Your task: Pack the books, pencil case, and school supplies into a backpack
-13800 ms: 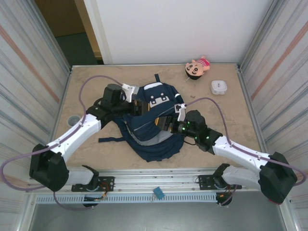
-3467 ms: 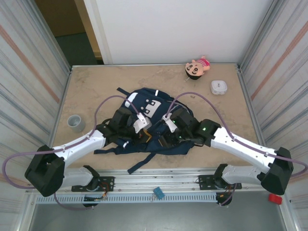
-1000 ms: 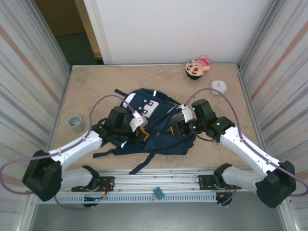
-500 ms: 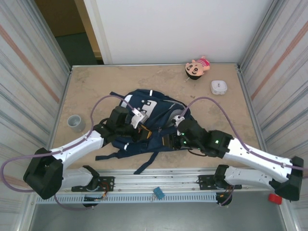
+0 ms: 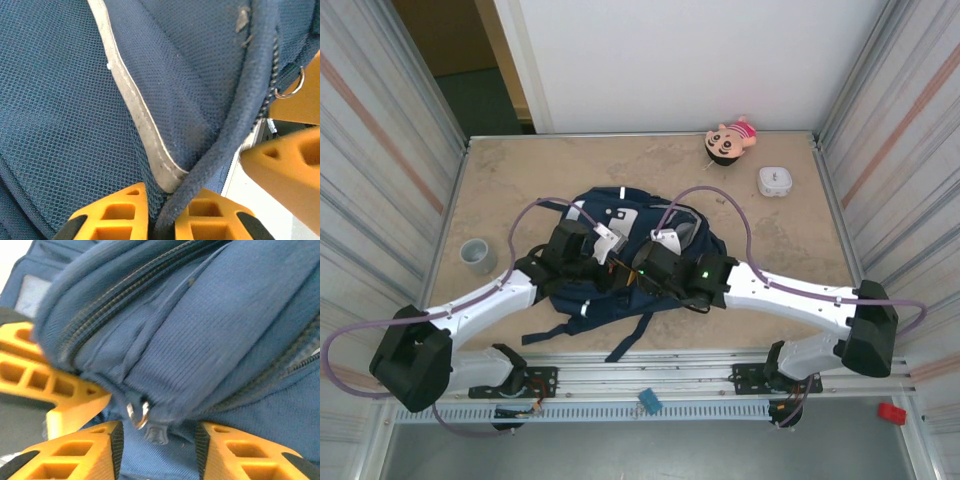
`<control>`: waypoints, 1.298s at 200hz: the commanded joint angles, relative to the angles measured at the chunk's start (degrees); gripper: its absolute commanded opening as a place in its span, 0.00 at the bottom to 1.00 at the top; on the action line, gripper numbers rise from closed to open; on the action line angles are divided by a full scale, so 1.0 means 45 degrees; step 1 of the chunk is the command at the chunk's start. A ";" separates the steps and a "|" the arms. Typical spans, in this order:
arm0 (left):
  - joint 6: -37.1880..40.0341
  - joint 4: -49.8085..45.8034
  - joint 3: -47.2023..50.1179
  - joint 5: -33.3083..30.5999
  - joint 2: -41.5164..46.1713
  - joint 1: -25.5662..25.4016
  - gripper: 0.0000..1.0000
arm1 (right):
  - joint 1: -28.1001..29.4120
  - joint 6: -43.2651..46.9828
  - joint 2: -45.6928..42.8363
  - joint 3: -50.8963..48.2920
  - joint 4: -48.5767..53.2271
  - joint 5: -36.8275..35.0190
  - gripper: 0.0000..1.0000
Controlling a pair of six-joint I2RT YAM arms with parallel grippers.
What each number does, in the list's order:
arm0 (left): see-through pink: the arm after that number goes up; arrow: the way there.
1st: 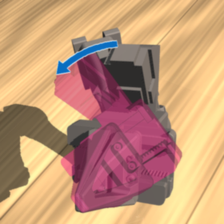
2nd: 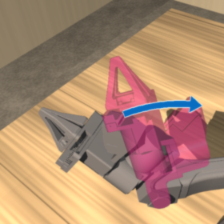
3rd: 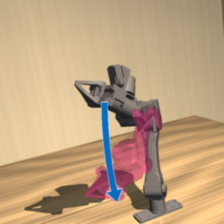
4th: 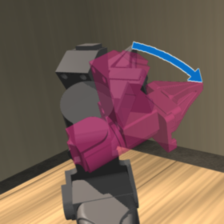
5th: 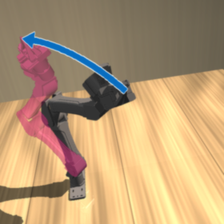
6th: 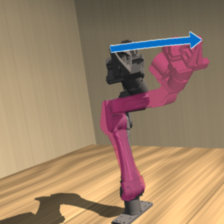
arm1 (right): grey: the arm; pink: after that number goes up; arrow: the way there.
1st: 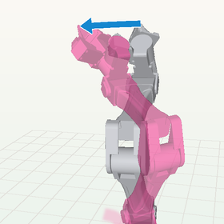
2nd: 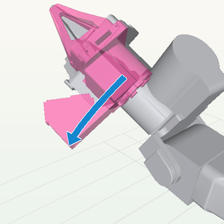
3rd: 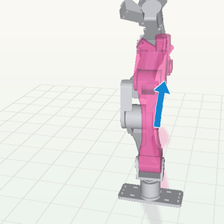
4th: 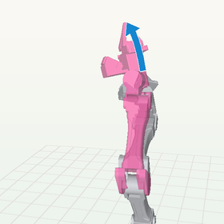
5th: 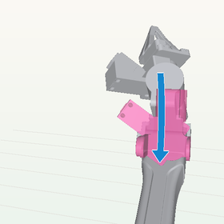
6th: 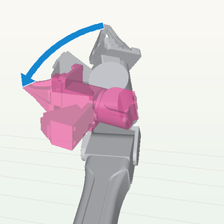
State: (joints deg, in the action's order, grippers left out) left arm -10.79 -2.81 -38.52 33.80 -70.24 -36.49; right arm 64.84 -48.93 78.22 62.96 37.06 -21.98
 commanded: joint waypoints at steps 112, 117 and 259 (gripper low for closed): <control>0.1236 -0.1915 -0.0800 -0.1153 0.0500 0.0108 0.00 | -0.2496 0.1298 -0.2155 -0.0788 0.2207 0.0363 0.06; 0.1290 -0.1969 -0.0805 -0.1157 0.0507 0.0125 0.00 | -0.2769 0.1446 -0.2313 -0.0935 0.2181 0.0711 0.06; -0.5331 -0.3867 0.0147 -0.6209 0.3270 -0.0055 0.82 | -0.5739 0.4759 -0.3550 -0.3318 -0.0236 0.7983 0.00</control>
State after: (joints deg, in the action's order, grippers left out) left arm -16.43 -12.71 -38.94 19.53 -61.49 -36.73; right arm 38.98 -30.26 61.82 48.86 37.76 9.13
